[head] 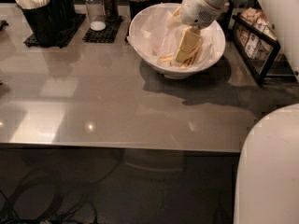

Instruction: Pick banana from white bowl

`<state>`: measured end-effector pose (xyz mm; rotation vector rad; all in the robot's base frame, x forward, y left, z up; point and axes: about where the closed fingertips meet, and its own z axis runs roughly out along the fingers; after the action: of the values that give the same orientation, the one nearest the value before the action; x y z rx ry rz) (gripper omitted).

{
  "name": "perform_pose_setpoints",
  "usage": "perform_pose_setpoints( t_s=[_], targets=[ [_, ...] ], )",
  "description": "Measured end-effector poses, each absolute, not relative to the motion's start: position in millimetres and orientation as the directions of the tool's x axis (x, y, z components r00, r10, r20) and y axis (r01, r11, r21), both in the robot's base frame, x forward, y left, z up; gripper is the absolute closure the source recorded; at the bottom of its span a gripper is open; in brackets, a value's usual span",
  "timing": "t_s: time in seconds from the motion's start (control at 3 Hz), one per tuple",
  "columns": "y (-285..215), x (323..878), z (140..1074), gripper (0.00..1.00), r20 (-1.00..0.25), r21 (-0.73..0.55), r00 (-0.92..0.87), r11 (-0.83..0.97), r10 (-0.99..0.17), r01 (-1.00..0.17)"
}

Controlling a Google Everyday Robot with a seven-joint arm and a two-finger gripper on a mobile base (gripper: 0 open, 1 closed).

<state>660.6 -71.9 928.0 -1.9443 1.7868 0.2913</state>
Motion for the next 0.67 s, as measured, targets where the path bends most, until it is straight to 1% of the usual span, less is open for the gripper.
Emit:
perform_pose_setpoints(
  t_s=[0.33,0.67],
  targets=[
    [-69.7,663.6,926.8,0.4,-0.469,-0.209,0.125,-0.027,-0.874,-0.977],
    [-65.9,681.3,929.1,0.43,-0.466,-0.25,0.144,-0.026,-0.873,-0.968]
  ],
)
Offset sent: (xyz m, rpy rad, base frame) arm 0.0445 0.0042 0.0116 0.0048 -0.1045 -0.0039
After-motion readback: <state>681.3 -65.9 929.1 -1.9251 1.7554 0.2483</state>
